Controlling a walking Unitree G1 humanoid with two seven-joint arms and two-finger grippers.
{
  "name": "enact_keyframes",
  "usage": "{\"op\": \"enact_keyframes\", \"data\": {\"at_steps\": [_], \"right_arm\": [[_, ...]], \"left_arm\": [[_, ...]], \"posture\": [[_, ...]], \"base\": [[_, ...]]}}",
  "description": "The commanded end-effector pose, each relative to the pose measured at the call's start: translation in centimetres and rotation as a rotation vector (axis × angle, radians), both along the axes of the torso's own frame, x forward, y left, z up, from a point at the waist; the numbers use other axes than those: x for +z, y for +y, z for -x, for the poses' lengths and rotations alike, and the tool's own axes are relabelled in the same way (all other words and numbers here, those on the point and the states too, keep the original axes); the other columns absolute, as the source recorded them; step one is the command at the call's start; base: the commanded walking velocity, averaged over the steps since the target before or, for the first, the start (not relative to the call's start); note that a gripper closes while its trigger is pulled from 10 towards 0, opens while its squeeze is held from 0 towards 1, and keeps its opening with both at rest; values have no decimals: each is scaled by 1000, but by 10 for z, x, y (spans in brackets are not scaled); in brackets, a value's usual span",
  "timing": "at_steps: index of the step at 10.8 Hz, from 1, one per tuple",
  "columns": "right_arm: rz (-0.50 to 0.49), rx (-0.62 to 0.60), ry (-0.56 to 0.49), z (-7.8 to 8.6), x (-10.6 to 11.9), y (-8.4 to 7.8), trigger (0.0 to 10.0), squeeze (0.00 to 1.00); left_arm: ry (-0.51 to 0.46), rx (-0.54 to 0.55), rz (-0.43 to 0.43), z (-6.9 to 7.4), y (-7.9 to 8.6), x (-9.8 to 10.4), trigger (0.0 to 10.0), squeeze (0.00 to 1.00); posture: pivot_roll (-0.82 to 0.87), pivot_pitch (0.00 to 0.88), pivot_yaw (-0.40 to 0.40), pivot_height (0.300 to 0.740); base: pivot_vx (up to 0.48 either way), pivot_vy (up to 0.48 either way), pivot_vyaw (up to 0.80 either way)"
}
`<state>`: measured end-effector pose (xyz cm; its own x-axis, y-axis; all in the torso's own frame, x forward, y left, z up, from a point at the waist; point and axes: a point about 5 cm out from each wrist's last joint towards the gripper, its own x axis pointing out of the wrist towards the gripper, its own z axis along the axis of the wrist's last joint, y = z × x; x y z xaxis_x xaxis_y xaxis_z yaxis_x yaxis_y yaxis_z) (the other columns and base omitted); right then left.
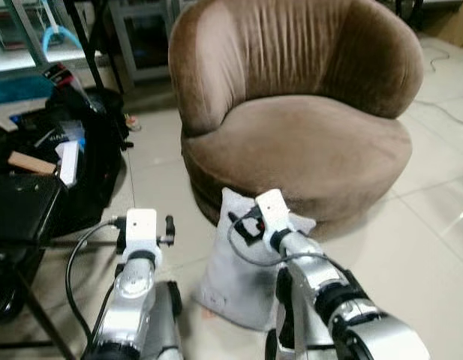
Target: Move the pillow to the sofa from floor
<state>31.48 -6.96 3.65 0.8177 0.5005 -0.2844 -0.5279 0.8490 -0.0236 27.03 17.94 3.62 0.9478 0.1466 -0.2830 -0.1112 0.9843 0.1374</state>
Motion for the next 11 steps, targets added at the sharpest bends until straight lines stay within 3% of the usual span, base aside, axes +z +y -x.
{"op": "enact_keyframes", "data": {"at_steps": [1,9,10,11], "right_arm": [[-7,-6,-11,-2,2,-2,10000,0],[-7,18,-9,2,0,-2,10000,0],[118,80,-47,-2,2,-9,10000,0],[249,121,-94,-14,13,-26,10000,0]], "left_arm": [[6,-8,-7,-1,3,1,10000,0],[17,-13,-5,2,4,0,10000,0],[15,-13,-8,2,4,0,10000,0],[13,-12,-7,3,4,1,10000,0]], "posture": [[10,0,12,473],[8,0,11,403],[17,0,6,403],[18,0,4,403]], "base": [[0,0,0],[0,0,0],[0,0,0],[0,0,0]]}}
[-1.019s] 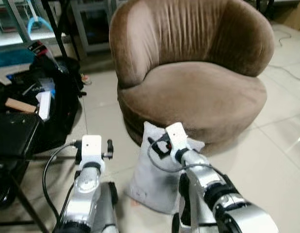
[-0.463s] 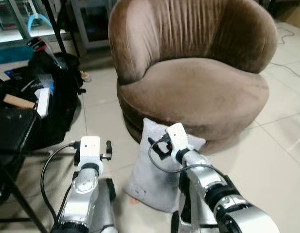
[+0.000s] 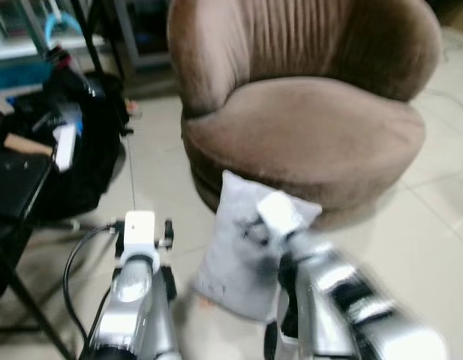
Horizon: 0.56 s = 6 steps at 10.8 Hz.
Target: Move the pillow to the sofa from floor
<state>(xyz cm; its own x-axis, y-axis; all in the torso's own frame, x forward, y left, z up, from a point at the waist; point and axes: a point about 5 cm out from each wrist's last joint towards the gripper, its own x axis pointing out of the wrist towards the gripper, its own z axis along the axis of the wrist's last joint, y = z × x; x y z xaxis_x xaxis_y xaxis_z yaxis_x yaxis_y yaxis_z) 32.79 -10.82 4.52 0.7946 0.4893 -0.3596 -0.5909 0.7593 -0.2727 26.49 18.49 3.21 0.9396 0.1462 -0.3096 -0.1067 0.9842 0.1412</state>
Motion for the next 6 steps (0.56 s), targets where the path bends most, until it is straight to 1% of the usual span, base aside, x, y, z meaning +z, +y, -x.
{"op": "enact_keyframes", "data": {"at_steps": [1,2,3,4,5,6], "right_arm": [[62,36,-29,-14,16,-1,10000,0],[125,42,-31,-20,22,-6,10000,0],[171,59,-29,-22,23,-6,10000,0],[236,97,-26,-22,22,-3,10000,0],[329,154,-24,-20,17,-2,10000,0],[399,185,-19,-17,12,-5,10000,0]], "left_arm": [[-15,-10,-5,0,-3,4,10000,0],[-17,-5,-3,3,-4,4,10000,0],[-20,-2,-1,7,-7,4,10000,0],[-30,6,-1,14,-11,6,10000,0],[-36,29,15,24,-16,8,10000,0],[-40,44,31,33,-22,10,10000,0]], "posture": [[22,0,-9,403],[33,0,-26,403],[46,0,-45,403],[62,0,-74,403],[75,0,-111,403],[82,0,-135,403]], "base": [[0,0,0],[0,0,0],[0,0,0],[0,0,0],[0,0,0],[0,0,0]]}}
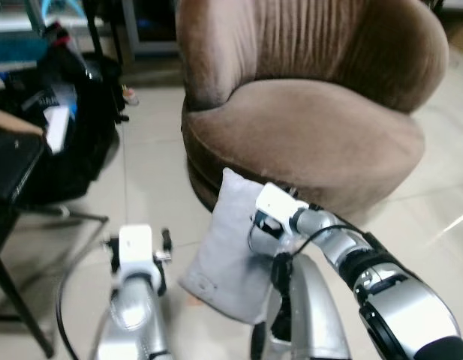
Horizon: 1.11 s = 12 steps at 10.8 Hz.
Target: Move the pillow to the sofa from floor
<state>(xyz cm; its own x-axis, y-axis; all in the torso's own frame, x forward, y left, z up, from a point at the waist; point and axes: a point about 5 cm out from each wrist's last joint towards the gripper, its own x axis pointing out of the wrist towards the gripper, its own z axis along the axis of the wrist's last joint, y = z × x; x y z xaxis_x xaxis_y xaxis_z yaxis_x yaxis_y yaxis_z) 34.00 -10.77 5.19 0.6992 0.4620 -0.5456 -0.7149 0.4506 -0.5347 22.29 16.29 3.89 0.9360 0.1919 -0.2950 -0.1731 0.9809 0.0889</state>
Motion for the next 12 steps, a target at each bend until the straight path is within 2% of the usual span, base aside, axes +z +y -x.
{"op": "enact_keyframes", "data": {"at_steps": [1,3,5,6,8,9,10,11,12], "right_arm": [[121,26,8,1,-5,-12,10000,0],[208,51,17,5,-12,-18,10000,0],[183,33,15,2,-7,-16,10000,0],[211,54,5,1,-6,-13,10000,0],[307,166,-28,3,-8,0,10000,0],[311,239,-53,4,-5,15,10000,0],[280,231,-55,3,-3,20,10000,0],[16,19,46,-1,0,15,10000,0],[-156,-89,99,0,-1,10,10000,0]], "left_arm": [[-30,11,12,2,-9,11,10000,0],[-49,40,47,14,-23,23,10000,0],[-56,41,52,19,-30,34,10000,0],[-56,35,51,20,-30,36,10000,0],[-46,25,53,22,-34,38,10000,0],[-39,17,57,22,-37,38,10000,0],[-28,2,55,21,-38,35,10000,0],[21,-41,27,17,-20,23,10000,0],[59,-37,8,8,7,11,10000,0]], "posture": [[89,5,-176,403],[90,58,-226,403],[102,65,-238,403],[98,65,-235,403],[99,71,-233,403],[99,70,-235,403],[95,62,-235,403],[83,42,-189,403],[64,5,-140,403]], "base": [[0,0,0],[0,0,0],[0,0,0],[0,0,0],[0,0,0],[0,0,0],[0,0,0],[0,0,0],[0,0,0]]}}
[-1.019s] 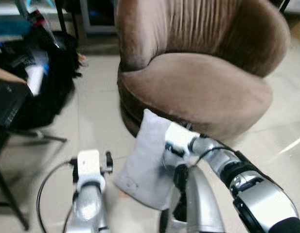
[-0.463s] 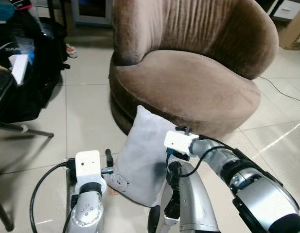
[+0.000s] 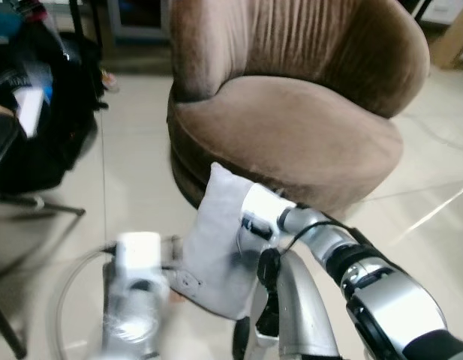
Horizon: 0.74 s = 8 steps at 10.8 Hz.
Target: Move the pillow to the sofa from floor
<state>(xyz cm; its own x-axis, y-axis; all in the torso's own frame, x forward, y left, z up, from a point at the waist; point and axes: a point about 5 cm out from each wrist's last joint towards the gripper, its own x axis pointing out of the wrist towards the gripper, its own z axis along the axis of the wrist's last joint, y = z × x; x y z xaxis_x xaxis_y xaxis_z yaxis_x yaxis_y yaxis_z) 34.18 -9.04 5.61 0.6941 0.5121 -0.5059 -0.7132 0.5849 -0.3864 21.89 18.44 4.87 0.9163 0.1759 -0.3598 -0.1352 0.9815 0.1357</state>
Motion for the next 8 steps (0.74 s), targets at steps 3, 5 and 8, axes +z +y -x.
{"op": "enact_keyframes", "data": {"at_steps": [3,5,8], "right_arm": [[-360,-206,-11,12,-6,-8,10000,0],[-502,-287,-41,20,-4,-3,10000,0],[-579,-268,-140,47,15,-1,10000,0]], "left_arm": [[23,-78,-35,-46,29,0,10000,0],[30,-138,-55,-71,35,4,10000,0],[135,-430,-296,-104,62,17,10000,0]], "posture": [[-32,0,10,403],[-86,0,76,403],[-158,0,176,403]], "base": [[0,0,0],[0,0,0],[0,0,0]]}}
